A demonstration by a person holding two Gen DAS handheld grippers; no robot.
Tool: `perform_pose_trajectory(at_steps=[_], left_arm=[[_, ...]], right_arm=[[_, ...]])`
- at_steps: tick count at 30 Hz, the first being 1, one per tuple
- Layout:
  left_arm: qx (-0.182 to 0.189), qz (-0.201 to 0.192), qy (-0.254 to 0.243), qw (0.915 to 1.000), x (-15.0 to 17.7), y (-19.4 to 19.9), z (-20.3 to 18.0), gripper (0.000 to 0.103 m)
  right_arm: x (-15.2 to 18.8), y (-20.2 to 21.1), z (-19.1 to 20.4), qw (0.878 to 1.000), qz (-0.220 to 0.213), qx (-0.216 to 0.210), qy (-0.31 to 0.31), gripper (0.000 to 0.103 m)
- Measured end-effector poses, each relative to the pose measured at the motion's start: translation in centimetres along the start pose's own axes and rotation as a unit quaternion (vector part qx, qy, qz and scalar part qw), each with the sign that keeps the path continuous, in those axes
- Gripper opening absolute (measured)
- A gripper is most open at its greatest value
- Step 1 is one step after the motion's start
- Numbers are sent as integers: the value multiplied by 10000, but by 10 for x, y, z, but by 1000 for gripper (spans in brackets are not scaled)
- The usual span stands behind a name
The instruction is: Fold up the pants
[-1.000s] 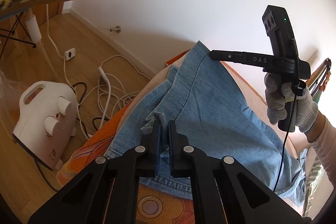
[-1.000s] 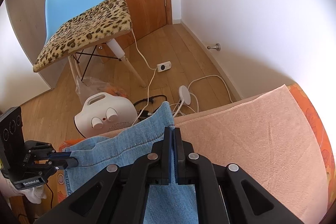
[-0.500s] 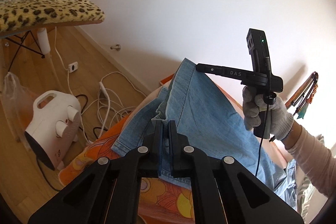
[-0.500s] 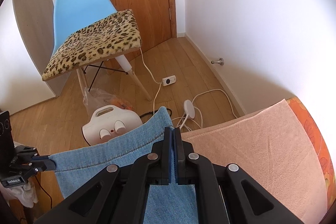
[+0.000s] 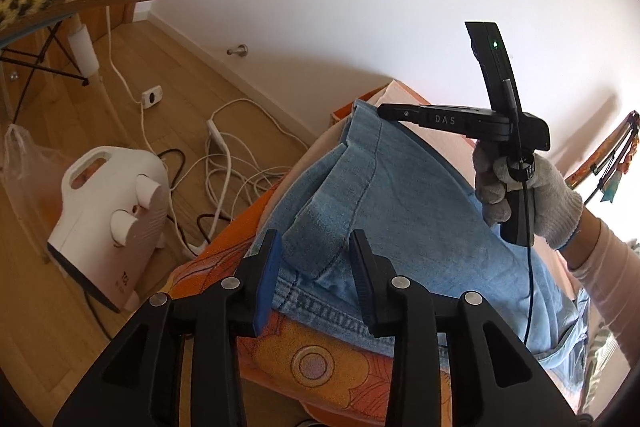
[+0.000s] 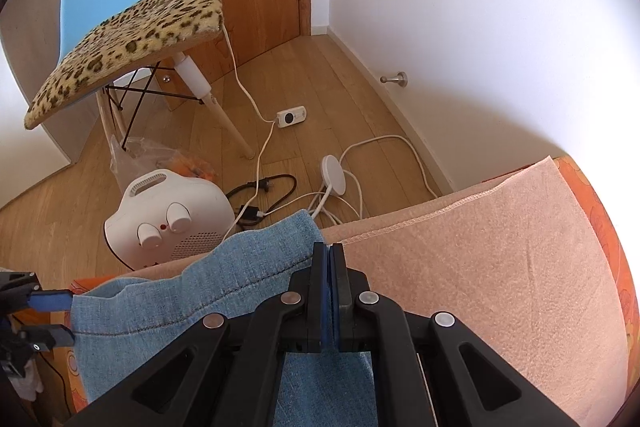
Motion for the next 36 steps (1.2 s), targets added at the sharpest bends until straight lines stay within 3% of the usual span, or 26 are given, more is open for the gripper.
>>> perform_pose_trajectory(at_steps=[5, 9, 12, 19, 23, 25, 26, 27, 32, 36], left_arm=[[-486, -70, -358, 9982, 0, -14, -3, 34], [-643, -218, -674, 9954, 5, -16, -6, 31], [-501, -213, -697, 9961, 6, -15, -7, 17], [-67, -643, -252, 9976, 0, 25, -5, 15], [-243, -543, -250, 9979, 3, 21, 4, 16], [-265, -311, -160, 9990, 8, 12, 9, 16], [-328, -261, -160, 9990, 9, 10, 11, 21], [-440, -236, -137, 9987, 9, 10, 14, 22], [-417, -408, -87, 9983, -4, 33, 12, 21], [-161, -515, -367, 9979, -14, 53, -20, 22]], right_arm=[[0, 7, -3, 10000, -51, -9, -12, 0], [-1, 11, -4, 9999, -92, -20, -54, 0], [-1, 16, -4, 9998, -144, -35, -92, 0], [-11, 44, 7, 9985, -515, -184, -58, 0], [-10, 33, 15, 9990, -370, -234, -36, 0], [-6, 31, 18, 9996, -276, -118, -3, 8], [-4, 34, 18, 9995, -292, -59, -59, 31], [-1, 42, 15, 9992, -376, -14, -142, 46], [21, 106, -4, 9947, -785, 52, -656, 46], [59, 170, -31, 9869, -1064, 169, -1202, 56]])
Point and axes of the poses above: each gripper's, at about its wrist camera, not at the fingertips, and y roughly against the way its jaws point, z to its left, x to its underside, the point moved 6 cm from there along -y, roughly the way its jaws point, and after that the axes turned 4 degrees about z, right-handed, at the moved point
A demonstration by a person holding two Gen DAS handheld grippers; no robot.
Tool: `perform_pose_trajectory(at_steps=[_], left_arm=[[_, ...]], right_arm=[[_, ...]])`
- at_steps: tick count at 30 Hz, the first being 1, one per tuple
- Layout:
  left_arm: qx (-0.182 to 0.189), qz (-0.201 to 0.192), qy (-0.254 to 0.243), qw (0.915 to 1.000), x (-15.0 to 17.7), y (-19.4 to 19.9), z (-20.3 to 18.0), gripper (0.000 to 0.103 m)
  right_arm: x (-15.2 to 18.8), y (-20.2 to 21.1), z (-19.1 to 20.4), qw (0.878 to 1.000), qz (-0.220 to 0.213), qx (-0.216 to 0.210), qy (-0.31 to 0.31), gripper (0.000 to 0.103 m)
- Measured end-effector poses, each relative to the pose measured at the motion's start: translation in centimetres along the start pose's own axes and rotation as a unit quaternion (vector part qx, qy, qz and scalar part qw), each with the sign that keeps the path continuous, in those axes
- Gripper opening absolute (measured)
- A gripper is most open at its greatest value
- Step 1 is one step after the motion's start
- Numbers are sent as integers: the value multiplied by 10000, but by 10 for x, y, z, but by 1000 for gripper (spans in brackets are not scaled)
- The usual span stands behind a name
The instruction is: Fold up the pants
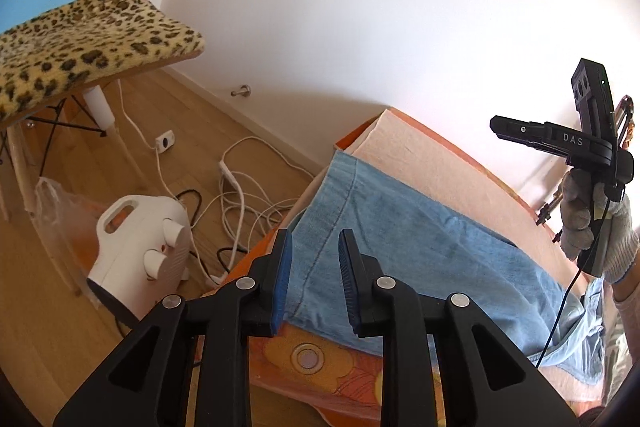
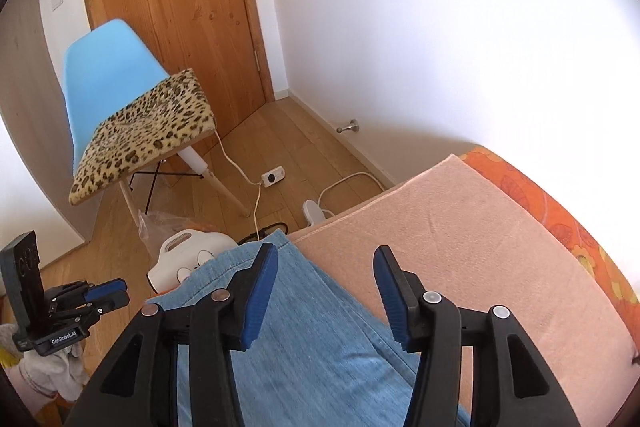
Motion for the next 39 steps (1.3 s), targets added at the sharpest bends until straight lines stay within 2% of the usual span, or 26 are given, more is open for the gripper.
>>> perform_pose_trajectory(at_steps=[4, 6, 10, 16, 22, 26, 30, 33, 39], left_arm=[[535, 4, -144, 9985, -8, 10, -45, 24], [784, 61, -256, 9966, -9, 11, -72, 33], [1292, 223, -561, 9898, -4, 9, -134, 36], [2101, 742, -922, 9705, 19, -4, -232, 45], [2713, 1422, -1309, 9429, 59, -22, -328, 53], [2882, 1946, -1577, 9242, 92, -41, -381, 56], [2905, 2366, -1964, 9061, 126, -59, -417, 56], [2845, 2668, -2204, 8940, 147, -70, -427, 56], [2852, 3081, -2367, 8762, 175, -80, -423, 56]], right_arm=[[31, 68, -36, 9988, -79, 368, -325, 57], [50, 103, -56, 9970, -80, 606, -467, 57], [93, 175, -101, 9896, -112, 1146, -859, 61], [171, 276, -175, 9676, -92, 1932, -1625, 68], [259, 347, -251, 9352, 60, 2396, -2608, 70], [311, 368, -299, 9122, 252, 2543, -3204, 75], [342, 368, -344, 8863, 457, 2531, -3851, 76], [359, 360, -374, 8642, 582, 2456, -4353, 76], [359, 319, -417, 8277, 816, 2480, -4967, 76]])
Point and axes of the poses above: each gripper's, at about its wrist camera, not at the fingertips, and y roughly against the way its jaws point, z to its left, x to its underside, the point moved 6 cm from there along -y, roughly the way its jaws point, and after that the axes turned 4 degrees about z, right-handed, at the moved point
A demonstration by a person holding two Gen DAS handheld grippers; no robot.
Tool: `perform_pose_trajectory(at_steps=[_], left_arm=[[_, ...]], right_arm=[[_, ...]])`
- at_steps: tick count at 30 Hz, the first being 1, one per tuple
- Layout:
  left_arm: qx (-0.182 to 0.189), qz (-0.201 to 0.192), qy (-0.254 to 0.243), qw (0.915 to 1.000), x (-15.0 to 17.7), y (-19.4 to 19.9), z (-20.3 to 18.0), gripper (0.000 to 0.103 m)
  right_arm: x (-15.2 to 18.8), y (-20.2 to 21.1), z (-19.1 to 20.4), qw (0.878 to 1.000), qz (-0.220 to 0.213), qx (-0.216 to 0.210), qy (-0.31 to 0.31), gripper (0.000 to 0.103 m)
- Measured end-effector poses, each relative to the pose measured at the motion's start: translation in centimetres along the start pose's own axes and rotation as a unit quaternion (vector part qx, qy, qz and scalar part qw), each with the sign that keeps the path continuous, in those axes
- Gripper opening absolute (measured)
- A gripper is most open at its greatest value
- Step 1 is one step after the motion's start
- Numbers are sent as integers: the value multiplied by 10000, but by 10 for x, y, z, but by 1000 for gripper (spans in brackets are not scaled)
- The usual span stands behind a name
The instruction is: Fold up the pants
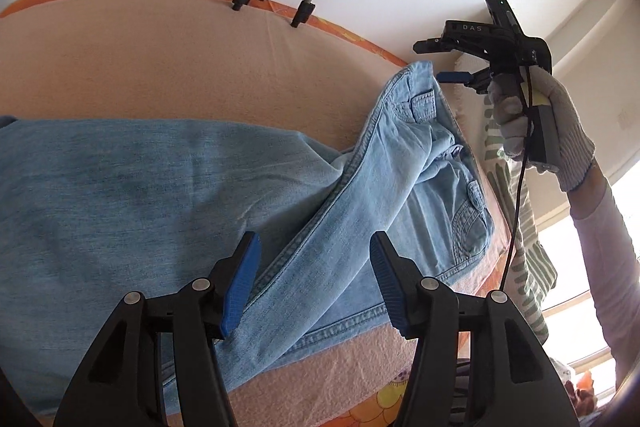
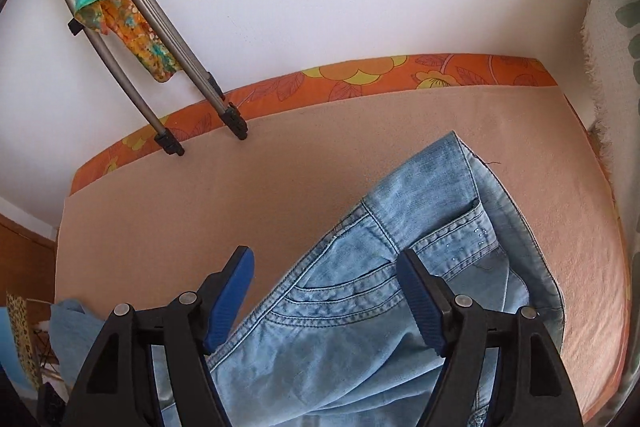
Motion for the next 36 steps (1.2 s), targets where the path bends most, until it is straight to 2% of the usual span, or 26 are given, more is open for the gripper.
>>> perform_pose_trajectory(at_steps=[7, 10, 11, 12, 13, 16, 18, 19, 20, 21, 22, 27, 30, 33, 36], left_arm=[[-79, 206, -93, 9997, 8, -9, 6, 56], [-102, 307, -163, 9993, 11, -12, 7, 56], [-118, 328, -199, 9992, 12, -12, 7, 56], [-133, 339, -236, 9991, 12, -13, 7, 56], [-148, 350, -267, 9989, 12, -13, 7, 56], [-178, 332, -297, 9989, 14, -14, 8, 56], [-149, 320, -276, 9990, 16, -14, 10, 52], [-138, 300, -284, 9991, 17, -14, 11, 50], [-149, 282, -330, 9989, 19, -14, 11, 37], [-191, 278, -382, 9987, 20, -14, 11, 20], [-241, 277, -416, 9985, 21, -14, 12, 12], [-96, 88, -347, 9993, 22, -2, 8, 9], [-194, 45, -636, 9978, 22, 4, -7, 9], [-422, 88, -1040, 9936, 26, 5, -20, 9], [-523, 180, -1135, 9920, 31, 2, -23, 9]], right_arm=[[-16, -51, -2, 9920, 221, 1236, -106, 76], [-13, -63, -11, 9883, 360, 1478, -75, 65], [-11, -64, -14, 9876, 387, 1518, -70, 53], [-9, -64, -16, 9879, 405, 1492, -82, 43], [-7, -62, -19, 9898, 388, 1369, -118, 39], [0, -49, -24, 9947, 348, 943, -201, 17], [5, -32, -28, 9969, 220, 705, -277, 10], [8, -21, -29, 9978, 127, 568, -304, 9], [11, -9, -31, 9986, 36, 439, -301, 7], [15, 4, -33, 9990, -74, 321, -302, 6], [19, 17, -35, 9991, -190, 201, -308, 6], [66, 76, -69, 9951, -723, -418, -533, 5], [108, 100, -92, 9907, -1011, -613, -676, 5], [153, 103, -115, 9878, -1119, -669, -846, 5], [189, 85, -135, 9846, -1030, -834, -1138, 5]])
Point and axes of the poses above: each gripper's, at about its wrist camera, not at the fingertips, and y roughly against the way its jaws point, z to its left, x to its underside, the point moved 6 cm from there along -y, roughly the way its jaws point, and after that the axes turned 4 degrees about z, right-handed, at the moved point
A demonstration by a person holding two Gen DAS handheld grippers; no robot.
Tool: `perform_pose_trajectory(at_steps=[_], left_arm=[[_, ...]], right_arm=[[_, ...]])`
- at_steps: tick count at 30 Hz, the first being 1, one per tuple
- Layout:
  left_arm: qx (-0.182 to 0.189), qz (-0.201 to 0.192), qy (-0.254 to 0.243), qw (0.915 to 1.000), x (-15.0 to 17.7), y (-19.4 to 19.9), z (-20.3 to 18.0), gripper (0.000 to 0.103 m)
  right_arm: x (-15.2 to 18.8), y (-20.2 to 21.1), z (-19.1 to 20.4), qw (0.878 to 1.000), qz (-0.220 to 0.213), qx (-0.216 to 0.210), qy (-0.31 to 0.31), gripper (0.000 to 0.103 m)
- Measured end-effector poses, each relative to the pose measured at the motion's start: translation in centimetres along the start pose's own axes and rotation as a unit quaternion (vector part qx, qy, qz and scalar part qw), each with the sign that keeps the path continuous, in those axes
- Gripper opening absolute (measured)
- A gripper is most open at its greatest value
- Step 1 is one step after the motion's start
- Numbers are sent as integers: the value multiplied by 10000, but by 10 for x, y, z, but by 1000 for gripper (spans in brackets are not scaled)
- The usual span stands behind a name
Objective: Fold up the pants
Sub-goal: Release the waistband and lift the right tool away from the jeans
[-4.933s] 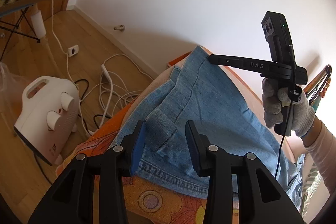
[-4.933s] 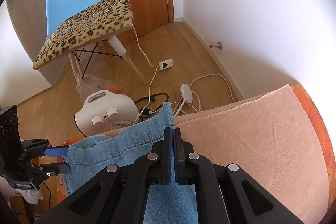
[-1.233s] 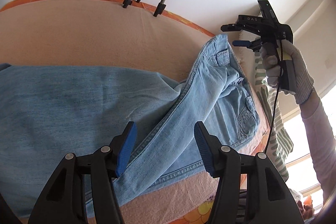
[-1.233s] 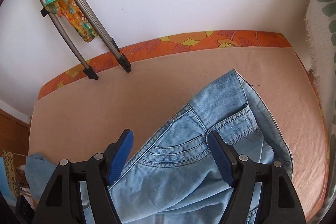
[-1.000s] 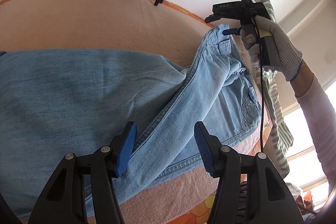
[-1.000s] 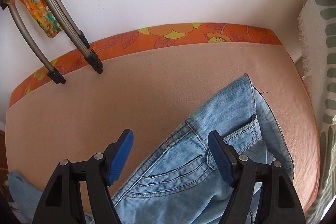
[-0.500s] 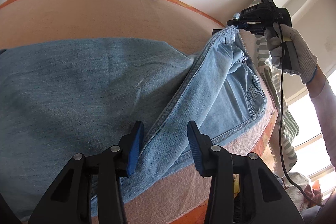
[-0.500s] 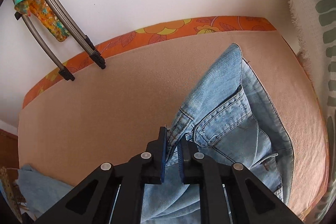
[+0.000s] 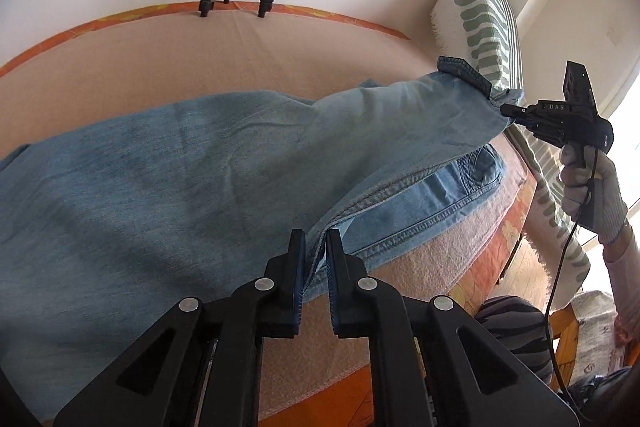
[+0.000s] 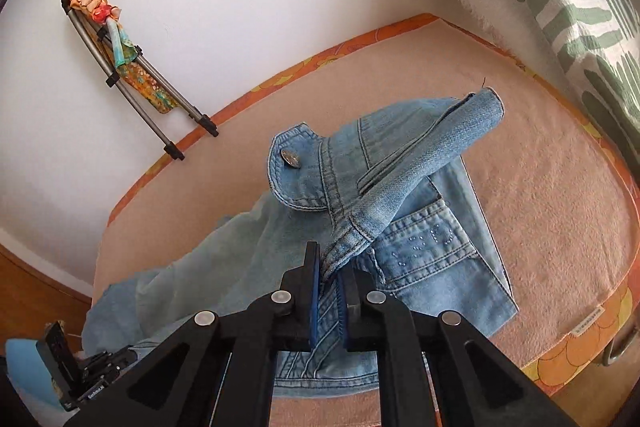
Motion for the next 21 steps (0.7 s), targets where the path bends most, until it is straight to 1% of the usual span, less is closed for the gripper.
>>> perform_pose_trajectory(at_steps=[2, 4, 6, 7, 8, 9, 10, 14, 15, 17, 20, 21], left_arm=[[-20, 51, -3, 10000, 5, 0, 0, 9], [-67, 117, -59, 9999, 9, 0, -1, 9], [-166, 153, -126, 9997, 11, 1, -1, 9], [-196, 169, -148, 9996, 12, 3, -1, 9], [-247, 157, -164, 9994, 12, 4, -1, 9], [-277, 143, -174, 9994, 11, 5, -1, 9], [-291, 148, -174, 9993, 10, 5, -1, 8], [-360, 151, -168, 9991, 7, 4, -1, 8], [-359, 154, -156, 9991, 7, 4, -1, 8], [-394, 152, -145, 9990, 8, 3, -1, 8], [-409, 145, -115, 9990, 8, 3, 0, 8], [-409, 128, -97, 9990, 8, 3, 0, 8]], right_arm=[[17, -10, -17, 9997, 128, -128, -171, 5], [33, -19, -28, 9987, 308, -334, -241, 10], [42, -21, -41, 9970, 441, -509, -387, 20], [43, -16, -50, 9961, 331, -617, -543, 38], [43, -9, -60, 9949, 163, -693, -711, 41], [42, -2, -69, 9933, 38, -788, -839, 41], [40, 3, -79, 9925, -37, -782, -940, 41], [23, 13, -111, 9893, -227, -509, -1349, 42], [19, 12, -116, 9894, -248, -380, -1379, 46], [11, 7, -125, 9897, -199, -103, -1415, 50], [2, -6, -123, 9900, -85, -185, -1396, 49], [-1, -11, -119, 9906, -31, -208, -1353, 43]])
Point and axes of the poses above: each gripper's, at about its wrist camera, not at the fingertips, and y roughly against the way its jaws point, z to its left, x to its underside, the point moved 6 cm from there along -y, roughly the way its jaws point, and after that the axes turned 4 degrees about z, right-handed, at the moved point
